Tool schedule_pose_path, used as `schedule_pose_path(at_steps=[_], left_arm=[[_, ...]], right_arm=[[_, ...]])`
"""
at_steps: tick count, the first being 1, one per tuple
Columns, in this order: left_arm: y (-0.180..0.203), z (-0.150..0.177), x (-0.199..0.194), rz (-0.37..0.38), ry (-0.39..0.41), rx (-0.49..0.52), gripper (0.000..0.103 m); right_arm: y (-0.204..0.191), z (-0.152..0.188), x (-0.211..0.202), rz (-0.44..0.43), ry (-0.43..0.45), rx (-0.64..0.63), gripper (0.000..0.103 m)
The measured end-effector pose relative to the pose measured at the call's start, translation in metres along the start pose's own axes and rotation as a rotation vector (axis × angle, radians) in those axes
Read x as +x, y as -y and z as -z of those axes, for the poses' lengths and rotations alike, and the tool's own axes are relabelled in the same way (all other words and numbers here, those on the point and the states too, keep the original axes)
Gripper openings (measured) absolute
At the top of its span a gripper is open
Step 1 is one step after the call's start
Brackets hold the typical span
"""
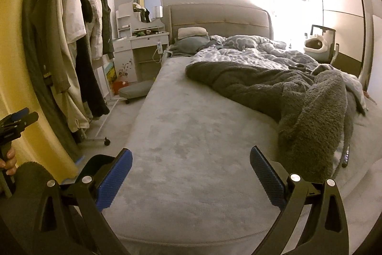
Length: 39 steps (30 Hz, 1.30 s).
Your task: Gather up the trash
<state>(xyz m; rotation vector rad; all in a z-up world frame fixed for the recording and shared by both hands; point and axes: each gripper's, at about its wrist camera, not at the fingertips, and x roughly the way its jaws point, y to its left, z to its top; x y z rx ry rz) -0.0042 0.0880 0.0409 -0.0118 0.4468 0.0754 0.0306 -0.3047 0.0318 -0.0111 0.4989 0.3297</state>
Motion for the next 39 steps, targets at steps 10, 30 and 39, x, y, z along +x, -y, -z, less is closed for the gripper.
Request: schedule_pose_path(at_steps=[10,30,39], left_arm=[[0.0009,0.0002,0.0005,0.000,-0.002,0.002,0.100],[0.0038,0.0002,0.0010,0.000,-0.008,-0.002,0.100],[0.0048,0.0004,0.0012,0.001,-0.008,0.000,0.100]], right_arm=[[0.0057,0.0009,-0.0032,-0.010,0.018,0.038,0.100],[0.0060,0.0008,-0.0032,-0.012,0.018,0.040,0.100],[0.0055,0.0011,-0.0032,-0.011,0.018,0.041,0.100]])
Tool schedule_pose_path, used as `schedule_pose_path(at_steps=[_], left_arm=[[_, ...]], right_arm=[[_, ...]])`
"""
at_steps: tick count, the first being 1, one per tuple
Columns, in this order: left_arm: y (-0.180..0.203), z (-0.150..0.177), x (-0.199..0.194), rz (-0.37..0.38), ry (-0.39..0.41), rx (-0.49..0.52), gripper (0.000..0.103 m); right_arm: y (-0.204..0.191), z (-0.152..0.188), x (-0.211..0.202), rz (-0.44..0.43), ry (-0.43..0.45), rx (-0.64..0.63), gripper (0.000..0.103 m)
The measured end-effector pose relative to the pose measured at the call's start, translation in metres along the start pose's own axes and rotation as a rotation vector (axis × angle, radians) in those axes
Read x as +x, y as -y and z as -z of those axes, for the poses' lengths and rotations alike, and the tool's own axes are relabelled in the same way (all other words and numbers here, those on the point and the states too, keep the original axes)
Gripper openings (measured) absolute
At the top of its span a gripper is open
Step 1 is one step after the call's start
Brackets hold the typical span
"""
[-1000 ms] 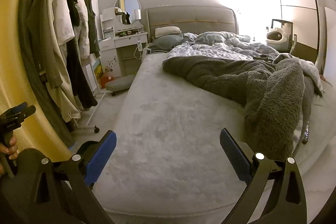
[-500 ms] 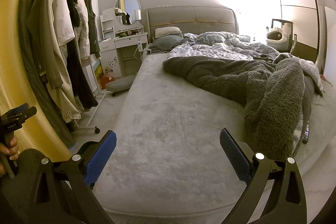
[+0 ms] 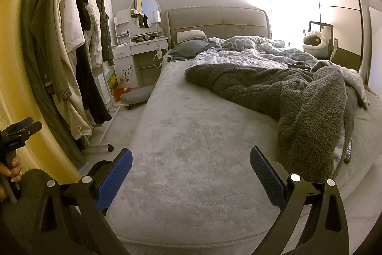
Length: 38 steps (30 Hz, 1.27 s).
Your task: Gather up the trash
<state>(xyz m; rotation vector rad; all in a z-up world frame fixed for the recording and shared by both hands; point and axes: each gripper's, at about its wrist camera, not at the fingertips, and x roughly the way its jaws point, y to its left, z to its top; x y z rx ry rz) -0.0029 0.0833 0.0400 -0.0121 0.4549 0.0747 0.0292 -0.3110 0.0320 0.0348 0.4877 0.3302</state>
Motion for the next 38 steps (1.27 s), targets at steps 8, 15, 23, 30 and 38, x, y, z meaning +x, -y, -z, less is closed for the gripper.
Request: schedule_pose_path(at_steps=[8,15,23,30,38], left_arm=[[-0.0001,0.0002,0.0000,0.001,0.000,0.001,0.100],[0.0001,0.0002,-0.0001,0.001,0.000,0.000,0.100],[0.0005,0.0001,0.0000,0.000,0.000,0.001,0.100],[0.0002,0.0002,-0.0001,0.001,-0.001,0.000,0.100],[-0.0013,-0.0005,-0.0006,0.005,-0.005,-0.005,0.100]], right_arm=[[-0.0003,0.0002,-0.0001,0.000,0.000,0.000,0.100],[-0.0005,0.0002,-0.0001,0.000,0.000,0.000,0.100],[-0.0008,0.0004,-0.0003,0.001,0.000,0.001,0.100],[-0.0011,0.0006,-0.0004,0.001,0.000,0.001,0.100],[-0.0012,0.0006,-0.0004,0.001,0.001,0.001,0.100]])
